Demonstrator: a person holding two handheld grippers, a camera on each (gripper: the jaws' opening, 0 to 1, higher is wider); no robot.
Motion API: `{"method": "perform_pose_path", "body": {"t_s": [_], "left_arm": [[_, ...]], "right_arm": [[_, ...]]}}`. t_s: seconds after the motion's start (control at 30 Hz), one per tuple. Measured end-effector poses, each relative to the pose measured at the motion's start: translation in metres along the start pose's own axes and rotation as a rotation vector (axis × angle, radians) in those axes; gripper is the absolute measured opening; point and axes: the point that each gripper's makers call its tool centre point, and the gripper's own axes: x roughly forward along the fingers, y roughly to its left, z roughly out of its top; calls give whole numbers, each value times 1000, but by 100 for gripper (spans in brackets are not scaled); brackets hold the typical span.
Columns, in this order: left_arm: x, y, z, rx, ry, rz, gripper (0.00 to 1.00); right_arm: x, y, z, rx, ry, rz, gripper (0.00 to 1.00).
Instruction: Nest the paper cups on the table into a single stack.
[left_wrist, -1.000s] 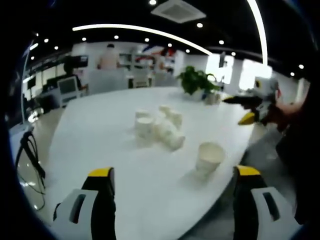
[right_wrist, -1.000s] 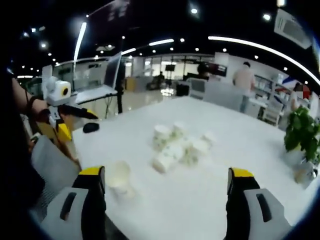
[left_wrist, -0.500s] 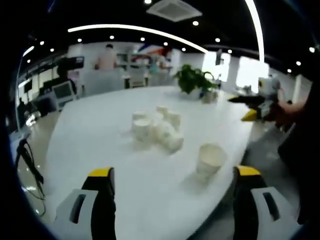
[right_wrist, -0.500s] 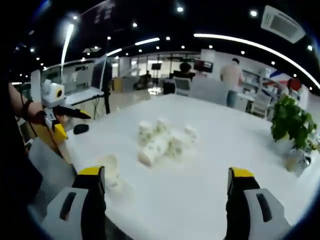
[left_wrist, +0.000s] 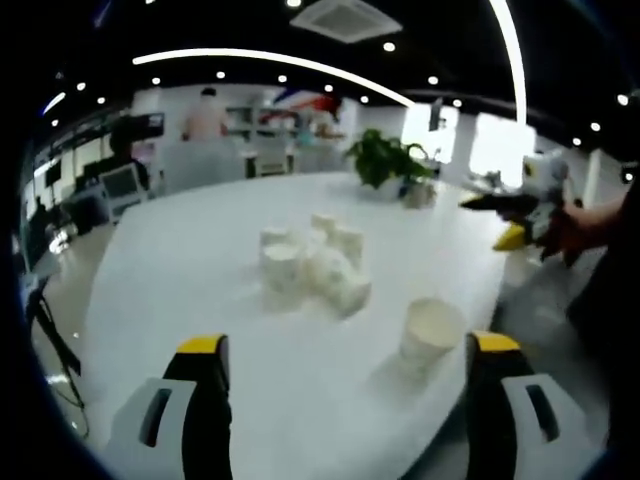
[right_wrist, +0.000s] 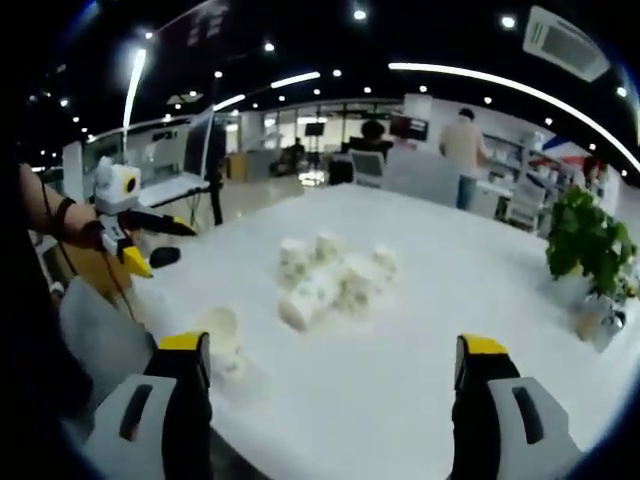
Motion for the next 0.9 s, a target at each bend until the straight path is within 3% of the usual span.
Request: {"method": "perform_pose_path", "body": {"t_s": [0.33,0.53,0.8,0.9], "left_arm": [[38,22,11,-14,-7,9,97],[68,37,17,-18,-18,13,97],[103,55,20,-38,-12,16,90],[115,67,28,-33,-43,43,87]], "right_arm": [[-2,-6,-13,3,49,45,100],[-9,-17,-18,12,64,32,100],[-18,-18,-27,24,98,36,100],[-23,-14,-25,39,93,52,100]]}}
